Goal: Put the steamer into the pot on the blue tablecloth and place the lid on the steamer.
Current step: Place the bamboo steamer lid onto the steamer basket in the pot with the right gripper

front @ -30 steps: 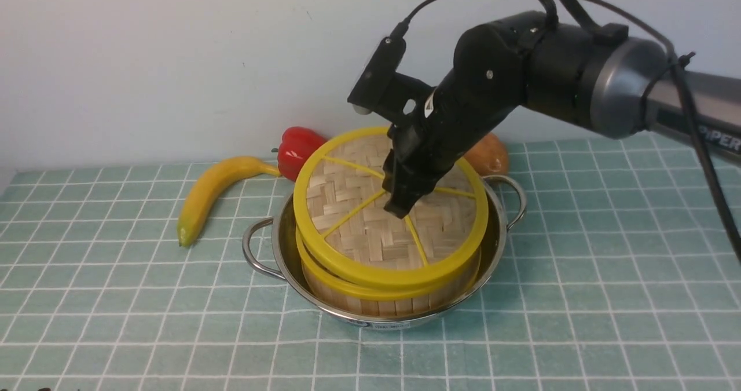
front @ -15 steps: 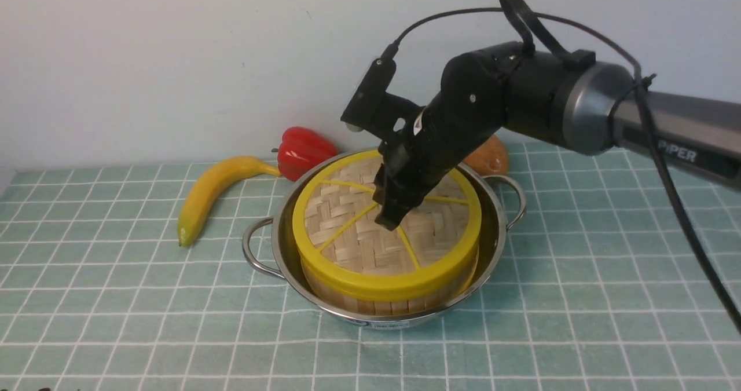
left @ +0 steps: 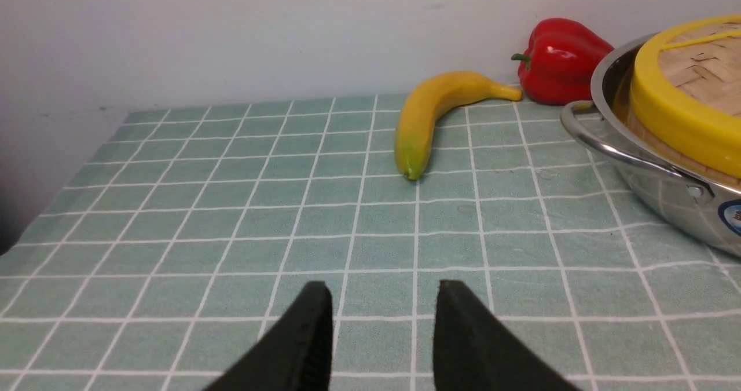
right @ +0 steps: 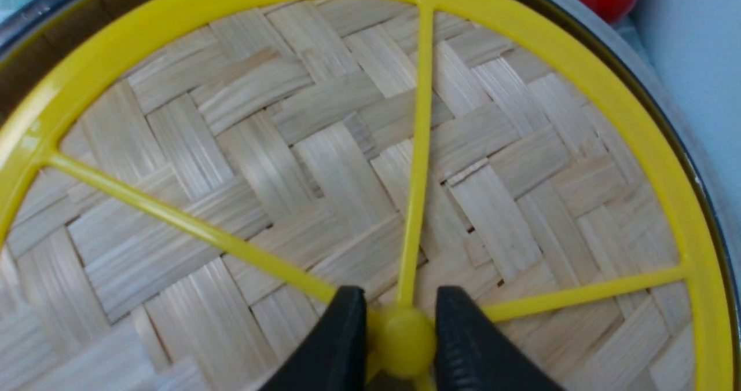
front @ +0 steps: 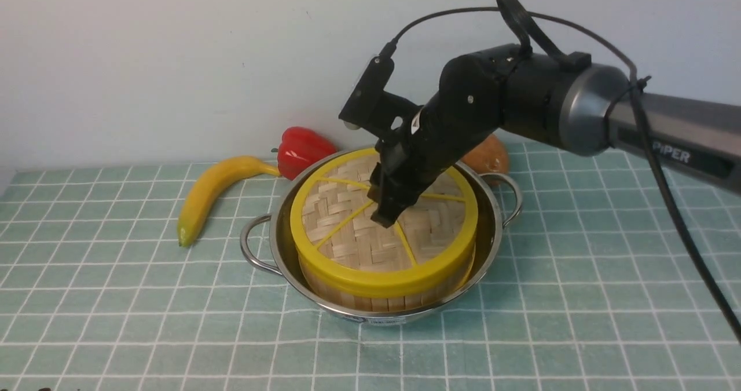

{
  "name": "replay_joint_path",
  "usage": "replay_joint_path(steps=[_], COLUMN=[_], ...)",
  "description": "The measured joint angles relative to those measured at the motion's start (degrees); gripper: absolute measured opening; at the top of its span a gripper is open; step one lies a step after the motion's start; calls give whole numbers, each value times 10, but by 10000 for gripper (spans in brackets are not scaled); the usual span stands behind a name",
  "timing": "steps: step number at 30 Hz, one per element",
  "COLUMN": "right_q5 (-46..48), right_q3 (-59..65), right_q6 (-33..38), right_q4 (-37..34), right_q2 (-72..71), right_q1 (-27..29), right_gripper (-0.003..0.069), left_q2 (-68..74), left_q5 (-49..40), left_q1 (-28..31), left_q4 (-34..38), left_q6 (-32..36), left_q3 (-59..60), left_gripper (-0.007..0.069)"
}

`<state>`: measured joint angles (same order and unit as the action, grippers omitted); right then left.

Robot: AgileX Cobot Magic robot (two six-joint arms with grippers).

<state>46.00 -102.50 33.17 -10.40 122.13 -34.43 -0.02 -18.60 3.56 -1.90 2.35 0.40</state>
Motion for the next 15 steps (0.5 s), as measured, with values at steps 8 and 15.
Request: replay_joint_path(steps=[8, 15], right_q5=[31, 48], right_q3=[1, 3], right_q6=[-1, -42], right_q4=[4, 5], right_q2=[-16, -130], right_q1=[1, 1], right_gripper=[568, 531], left_q2=[0, 0], left_q5=[0, 0], left_q1=[0, 0], left_q4=[0, 0], left_q6=[0, 0], left_q3=[0, 0], left_gripper=[243, 243])
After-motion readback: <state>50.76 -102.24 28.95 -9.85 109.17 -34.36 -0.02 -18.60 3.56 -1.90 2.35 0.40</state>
